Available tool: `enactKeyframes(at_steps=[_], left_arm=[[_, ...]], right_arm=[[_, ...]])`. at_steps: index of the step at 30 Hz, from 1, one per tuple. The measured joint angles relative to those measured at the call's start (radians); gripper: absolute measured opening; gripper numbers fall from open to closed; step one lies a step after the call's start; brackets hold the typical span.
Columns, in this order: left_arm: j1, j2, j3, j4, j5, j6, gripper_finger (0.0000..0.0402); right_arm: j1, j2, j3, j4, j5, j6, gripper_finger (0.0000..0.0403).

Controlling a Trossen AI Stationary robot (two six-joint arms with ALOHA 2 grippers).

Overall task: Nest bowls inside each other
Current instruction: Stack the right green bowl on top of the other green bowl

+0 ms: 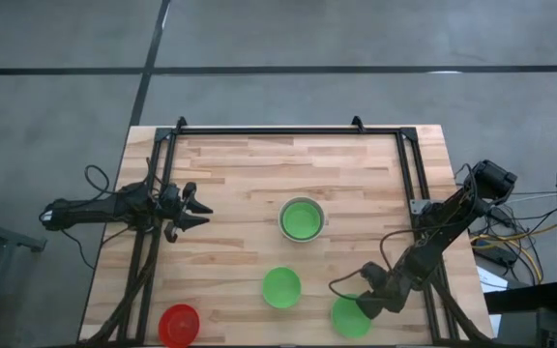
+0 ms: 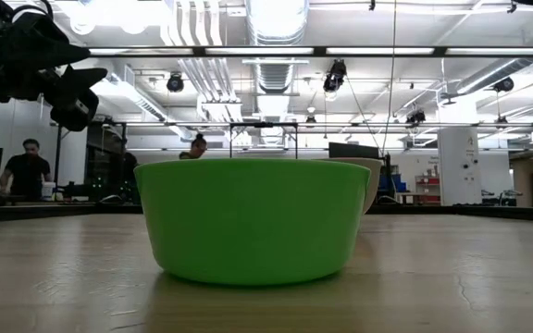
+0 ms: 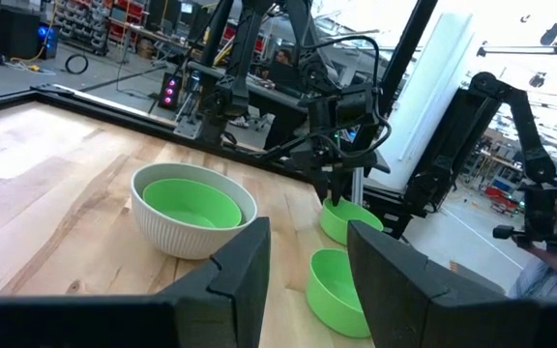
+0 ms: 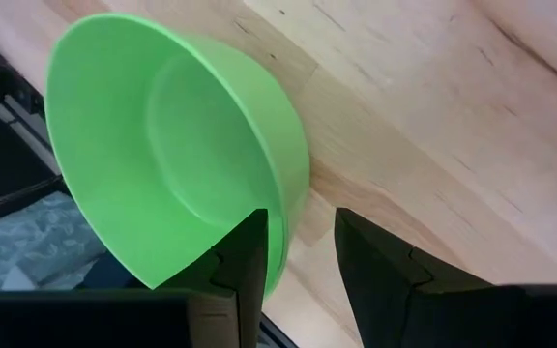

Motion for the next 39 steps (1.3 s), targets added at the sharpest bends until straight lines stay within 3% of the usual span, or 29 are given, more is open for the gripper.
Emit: enactKeyframes(at_steps=[23,39], left_arm=[[0.0,0.0,0.0,0.0,0.0,0.0,0.0145],[0.0,0.0,0.0,0.0,0.0,0.0,0.0145]], right_arm=[[0.0,0.0,-0.001,-0.015,0.029,0.028,0.0103],[0.0,0.0,0.001,-0.015,0.048,0.019,0.0011]])
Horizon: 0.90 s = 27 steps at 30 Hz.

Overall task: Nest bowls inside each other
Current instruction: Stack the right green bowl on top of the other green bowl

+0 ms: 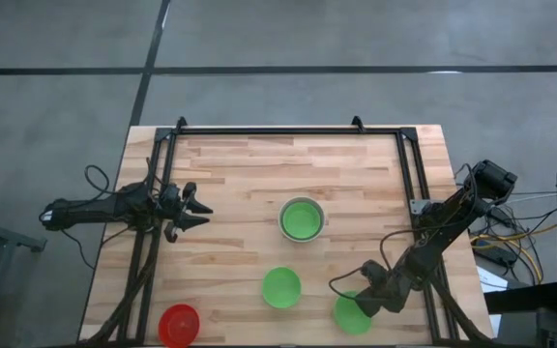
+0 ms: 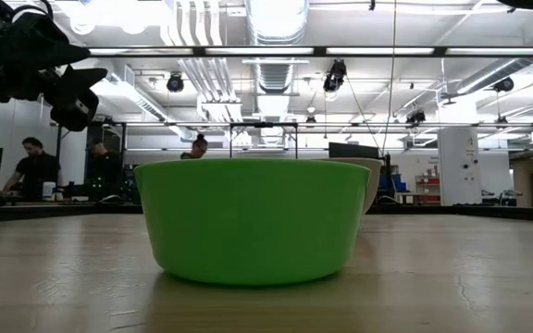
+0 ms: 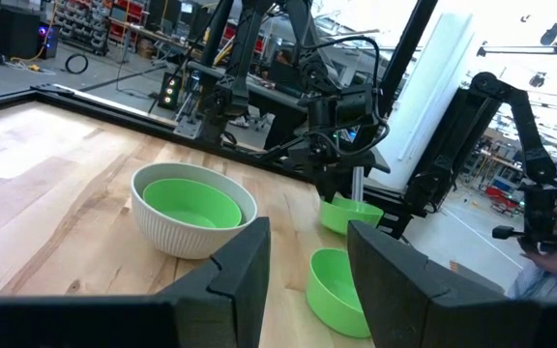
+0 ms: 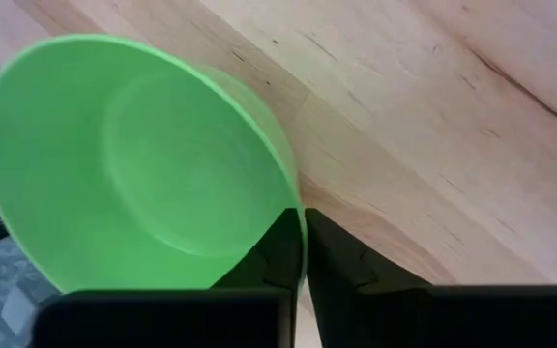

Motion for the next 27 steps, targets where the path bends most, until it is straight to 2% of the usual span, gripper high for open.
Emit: enactKeyframes(at_steps=[8,16,27], left_arm=[[0.0,0.0,0.0,0.0,0.0,0.0,0.0145],[0.0,0.0,0.0,0.0,0.0,0.0,0.0145],[0.0,0.0,0.0,0.0,0.0,0.0,0.0145]], right_arm=[[0.0,0.0,0.0,-0.001,0.006,-0.007,0.0009],[0.0,-0.012,0.002,-0.003,0.056,-0.023,0.0009],[-0.016,-0.091,0.09,-0.211,0.153,-0.077,0.0008]])
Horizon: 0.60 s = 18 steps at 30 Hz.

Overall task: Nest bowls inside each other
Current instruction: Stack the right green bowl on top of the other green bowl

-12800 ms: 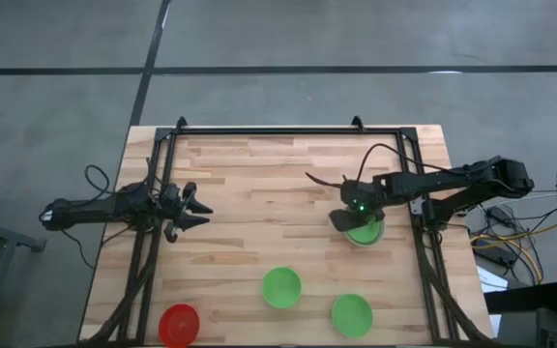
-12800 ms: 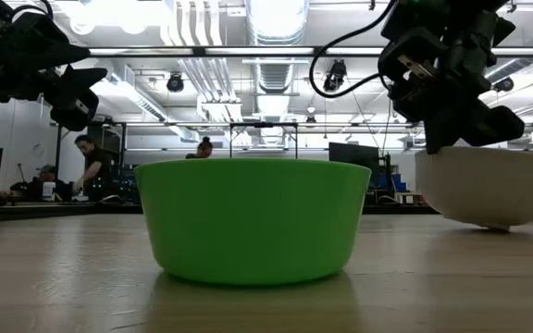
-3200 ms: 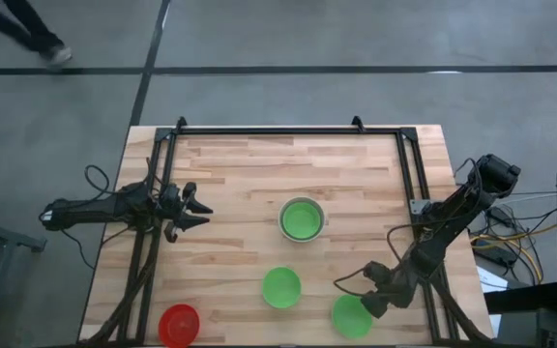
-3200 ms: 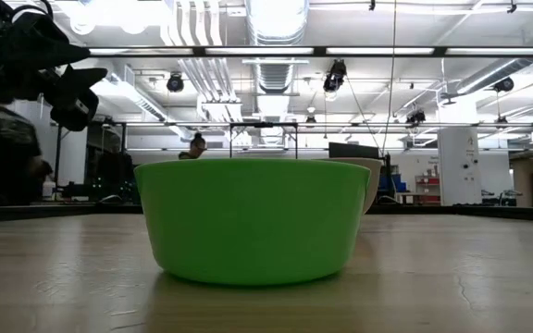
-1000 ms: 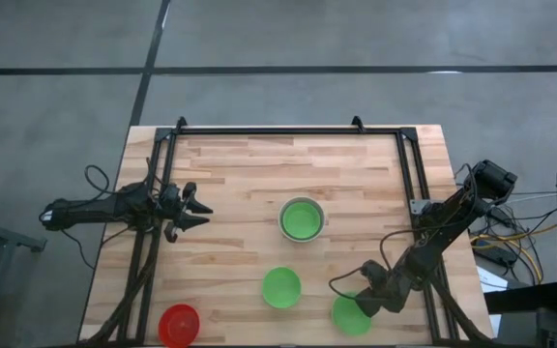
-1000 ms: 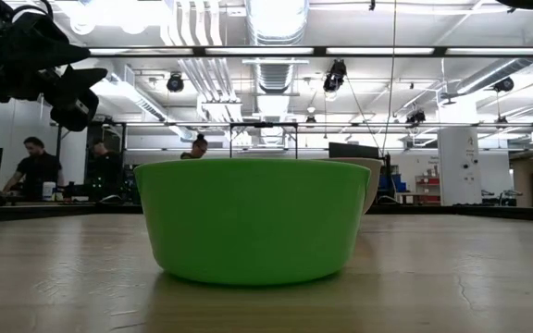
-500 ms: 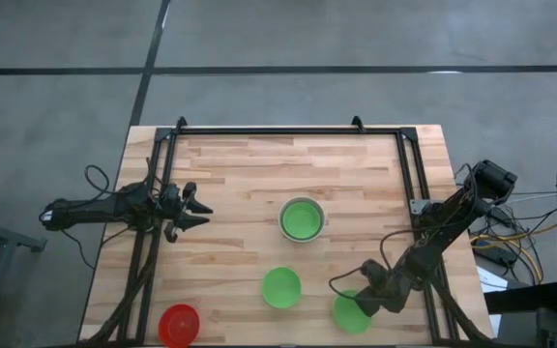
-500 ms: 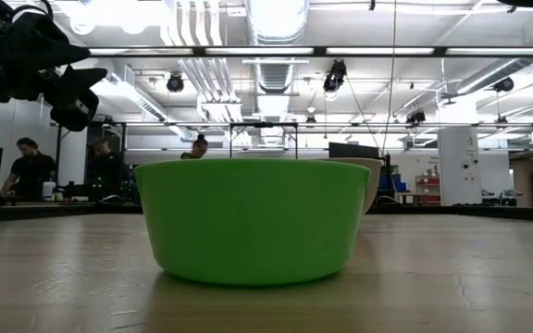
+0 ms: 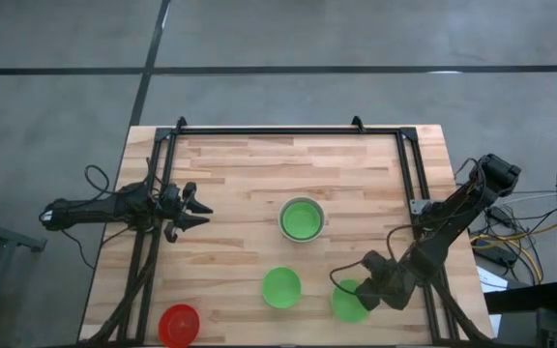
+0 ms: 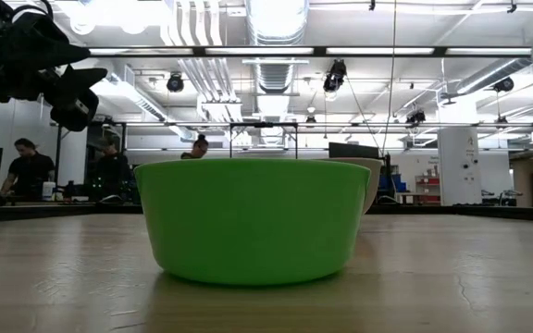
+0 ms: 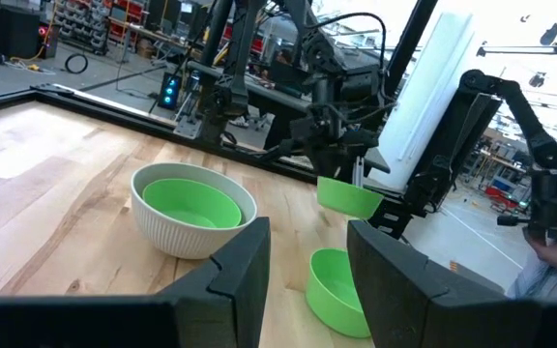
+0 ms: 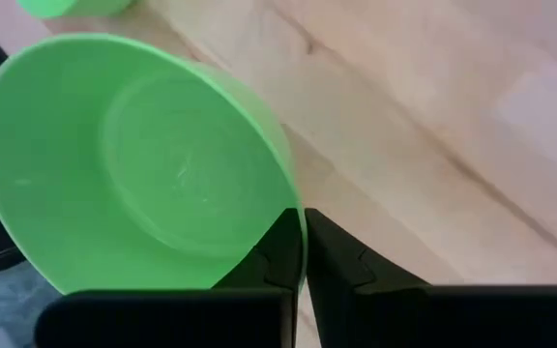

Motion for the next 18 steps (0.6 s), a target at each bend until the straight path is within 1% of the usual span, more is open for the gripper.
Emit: enactKeyframes(at_steps=[7,18], left_arm=[[0.0,0.0,0.0,0.0,0.0,0.0,0.0145],[0.0,0.0,0.0,0.001,0.0,0.0,0.0145]], right_arm=[[-0.049,-0.046,0.071,-0.149,0.04,-0.084,0.0008],[-0.156,-0.094,0.179,-0.302,0.075,-0.233,0.0008]])
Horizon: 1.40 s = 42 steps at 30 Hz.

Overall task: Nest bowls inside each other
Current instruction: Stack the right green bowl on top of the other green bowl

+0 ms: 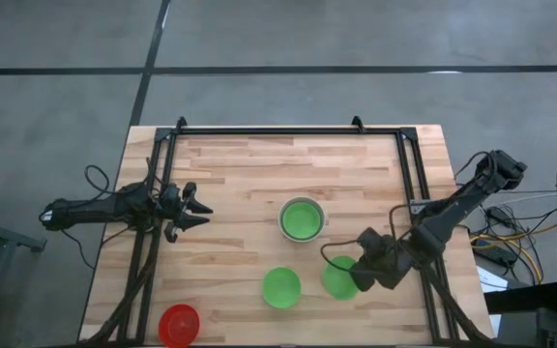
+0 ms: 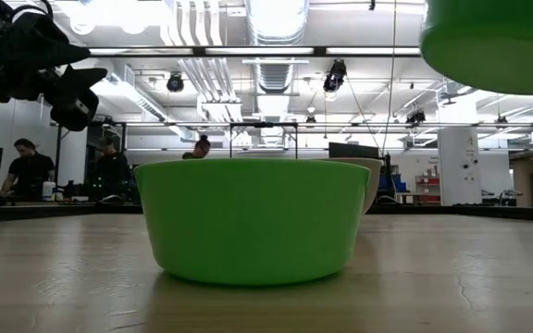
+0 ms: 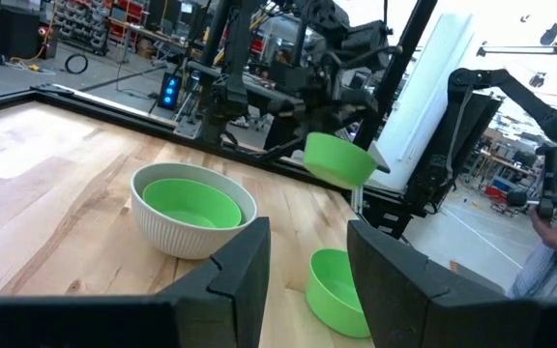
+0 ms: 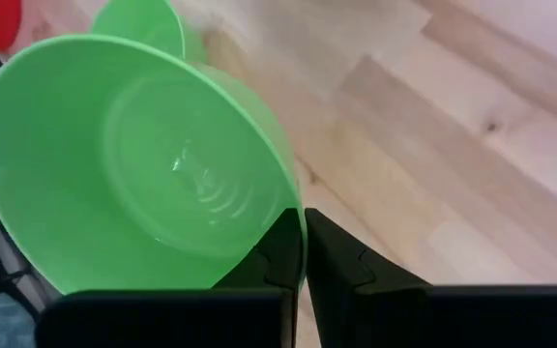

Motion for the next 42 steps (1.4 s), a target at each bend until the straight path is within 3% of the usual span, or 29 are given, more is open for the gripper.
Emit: enactKeyframes(at_steps=[31,42], left_arm=[[0.0,0.0,0.0,0.0,0.0,0.0,0.0145],[0.0,0.0,0.0,0.001,0.0,0.0,0.0145]], right_arm=[[-0.356,-0.005,0.11,-0.018,-0.008,-0.301,0.0008],[-0.489,-0.005,0.13,0.009,-0.057,-0.39,0.0008]])
